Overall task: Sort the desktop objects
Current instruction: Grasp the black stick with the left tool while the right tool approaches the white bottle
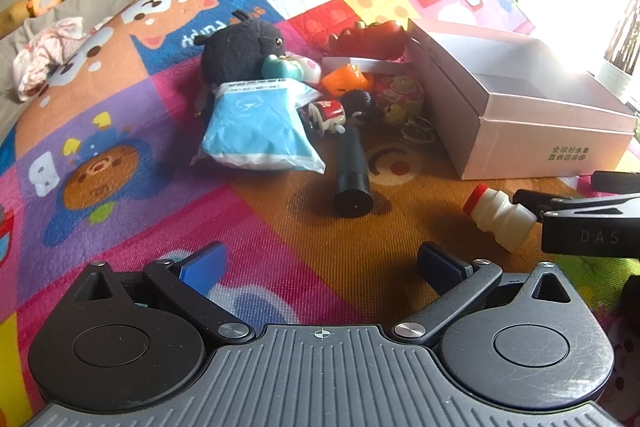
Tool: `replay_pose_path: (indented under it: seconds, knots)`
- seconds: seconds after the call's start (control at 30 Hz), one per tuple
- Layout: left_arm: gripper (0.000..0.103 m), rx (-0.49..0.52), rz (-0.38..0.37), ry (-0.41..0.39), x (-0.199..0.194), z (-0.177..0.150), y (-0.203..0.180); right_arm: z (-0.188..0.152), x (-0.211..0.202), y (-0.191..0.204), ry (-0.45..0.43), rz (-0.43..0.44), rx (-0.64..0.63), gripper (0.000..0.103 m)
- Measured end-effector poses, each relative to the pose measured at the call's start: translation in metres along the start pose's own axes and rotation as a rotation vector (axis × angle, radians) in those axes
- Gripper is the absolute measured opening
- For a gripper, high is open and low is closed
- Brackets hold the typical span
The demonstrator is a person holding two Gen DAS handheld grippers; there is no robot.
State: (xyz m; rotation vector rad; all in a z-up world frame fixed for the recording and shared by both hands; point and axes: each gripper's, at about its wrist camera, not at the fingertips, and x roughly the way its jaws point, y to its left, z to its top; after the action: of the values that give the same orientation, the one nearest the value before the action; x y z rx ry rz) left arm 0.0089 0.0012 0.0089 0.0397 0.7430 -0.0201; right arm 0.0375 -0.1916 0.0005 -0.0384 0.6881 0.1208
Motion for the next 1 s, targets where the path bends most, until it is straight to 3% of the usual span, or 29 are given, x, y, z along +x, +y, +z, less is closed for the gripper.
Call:
replay_pose_path:
  seconds: [0.13,0.43,0.5,0.57,0.67,0.77,0.87,0.9,1.0]
  knots:
    - [0.103,0.08,0.052,-0.087,-0.009,0.02,0.002,0.001,-0.001,-0.002,0.011,0.004,-0.004,0.103]
    - [0.103,0.148,0.124,-0.088,-0.005,0.033,0.017,0.017,0.006,0.001,0.142,0.012,-0.023,0.103]
    - [0.103,0.139,0.131,-0.086,-0.003,0.032,0.025,0.02,0.001,0.002,0.173,0.088,-0.036,0.103]
    - [0.103,0.132,0.142,-0.087,-0.003,0.032,0.032,0.016,-0.016,0.01,0.124,0.21,-0.07,0.103]
    - [0.103,0.123,0.157,-0.088,-0.002,0.033,0.042,0.009,-0.034,0.042,0.061,0.28,-0.203,0.103]
    - [0.103,0.126,0.18,-0.101,-0.005,0.033,0.049,0.008,-0.036,0.071,0.049,0.305,-0.305,0.085]
    - [0.103,0.144,0.208,-0.108,-0.009,0.033,0.057,0.014,-0.024,0.085,0.095,0.325,-0.297,0.063]
    - [0.103,0.148,0.214,-0.104,-0.01,0.033,0.061,0.016,-0.019,0.088,0.116,0.33,-0.287,0.047]
    - [0.103,0.133,0.201,-0.07,-0.01,0.033,0.071,0.019,-0.016,0.094,0.115,0.338,-0.277,0.031]
